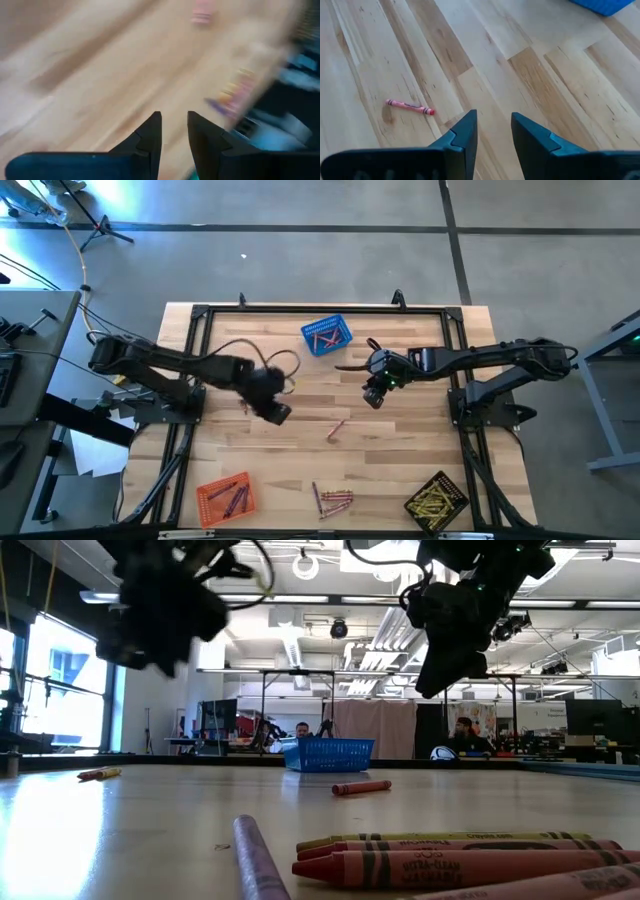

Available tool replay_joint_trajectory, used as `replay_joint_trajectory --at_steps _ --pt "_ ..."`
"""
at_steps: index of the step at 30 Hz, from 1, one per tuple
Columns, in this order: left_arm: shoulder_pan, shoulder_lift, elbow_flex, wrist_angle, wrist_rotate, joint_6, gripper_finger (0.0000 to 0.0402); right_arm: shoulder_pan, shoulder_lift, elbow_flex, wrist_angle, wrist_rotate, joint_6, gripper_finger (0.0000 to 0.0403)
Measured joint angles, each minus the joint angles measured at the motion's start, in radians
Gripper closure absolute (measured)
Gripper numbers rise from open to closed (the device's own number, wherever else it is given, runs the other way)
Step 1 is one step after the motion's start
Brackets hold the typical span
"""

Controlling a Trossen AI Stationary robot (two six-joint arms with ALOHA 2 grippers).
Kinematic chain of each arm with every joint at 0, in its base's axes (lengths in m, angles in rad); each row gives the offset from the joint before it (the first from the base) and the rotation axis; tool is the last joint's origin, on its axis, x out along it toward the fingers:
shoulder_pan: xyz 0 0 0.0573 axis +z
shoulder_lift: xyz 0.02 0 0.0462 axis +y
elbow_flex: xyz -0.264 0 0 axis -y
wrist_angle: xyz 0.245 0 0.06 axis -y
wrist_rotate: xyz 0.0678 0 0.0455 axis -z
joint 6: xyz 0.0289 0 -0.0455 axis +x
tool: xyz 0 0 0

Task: Sort crayons
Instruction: Put the red crayon into the blue bin

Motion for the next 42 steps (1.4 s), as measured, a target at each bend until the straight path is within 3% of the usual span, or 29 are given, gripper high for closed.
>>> replay_joint_trajectory --at_steps 5,10,16,24,42 --pt "-0.106 -0.017 0.0 -0.219 -0.255 -0.253 0.0322 0.0 0.0 0.0 0.002 0.0 -0.069 0.0297" --pt "-0.169 0.011 0.0 -0.352 -0.359 -0.409 0.0322 0.0 0.0 0.0 0.007 0.0 -0.133 0.0297" --pt "-0.179 0.048 -0.029 -0.356 -0.473 -0.431 0.0322 0.0 0.0 0.0 0.026 0.0 -0.145 0.0297" --pt "-0.123 0.043 -0.154 -0.329 -0.47 -0.518 0.0322 0.0 0.0 0.0 0.047 0.0 -0.142 0.0297" --pt "-0.048 0.043 -0.239 -0.251 -0.471 -0.504 0.0322 0.0 0.0 0.0 0.048 0.0 -0.134 0.0297"
